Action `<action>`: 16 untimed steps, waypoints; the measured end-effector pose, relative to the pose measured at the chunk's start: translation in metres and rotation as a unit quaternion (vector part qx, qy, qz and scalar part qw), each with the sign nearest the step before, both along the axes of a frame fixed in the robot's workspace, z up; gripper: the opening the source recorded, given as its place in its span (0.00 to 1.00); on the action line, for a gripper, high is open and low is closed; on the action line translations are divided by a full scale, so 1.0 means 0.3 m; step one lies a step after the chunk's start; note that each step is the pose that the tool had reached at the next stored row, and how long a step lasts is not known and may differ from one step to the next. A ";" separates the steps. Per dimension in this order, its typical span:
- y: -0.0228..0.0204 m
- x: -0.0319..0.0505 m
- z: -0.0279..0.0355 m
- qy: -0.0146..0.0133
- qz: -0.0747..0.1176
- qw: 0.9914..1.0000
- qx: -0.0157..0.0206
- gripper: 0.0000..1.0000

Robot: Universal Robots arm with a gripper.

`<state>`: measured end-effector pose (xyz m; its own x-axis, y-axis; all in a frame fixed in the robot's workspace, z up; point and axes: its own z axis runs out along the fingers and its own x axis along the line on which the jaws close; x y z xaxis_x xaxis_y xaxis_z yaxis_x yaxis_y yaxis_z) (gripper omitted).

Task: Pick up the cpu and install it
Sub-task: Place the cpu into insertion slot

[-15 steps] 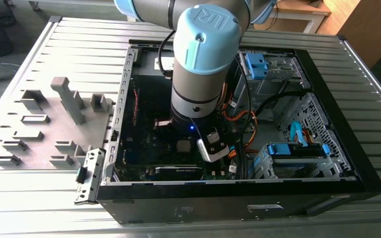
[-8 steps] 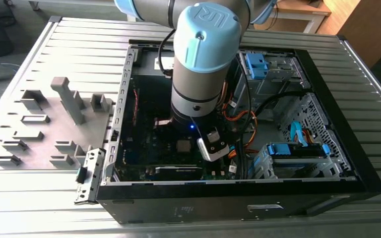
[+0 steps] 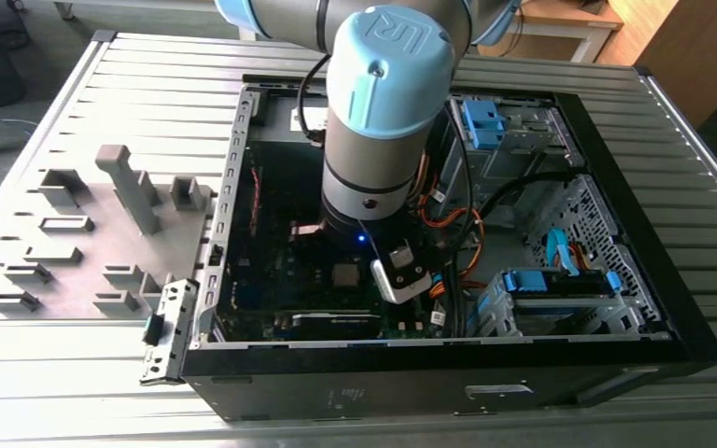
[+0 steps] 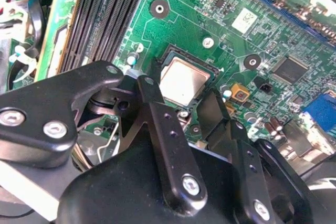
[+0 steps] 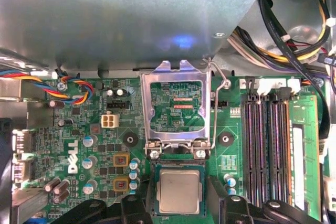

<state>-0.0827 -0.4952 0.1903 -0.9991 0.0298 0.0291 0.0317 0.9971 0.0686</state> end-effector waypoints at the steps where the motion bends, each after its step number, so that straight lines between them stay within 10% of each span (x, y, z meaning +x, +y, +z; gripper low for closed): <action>1: 0.000 0.000 0.000 0.000 0.000 1.000 0.000 0.55; 16: 0.008 -0.007 0.000 0.000 0.000 1.000 0.001 0.55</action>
<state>-0.0848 -0.4926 0.1903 -0.9991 0.0297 0.0291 0.0316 0.9970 0.0700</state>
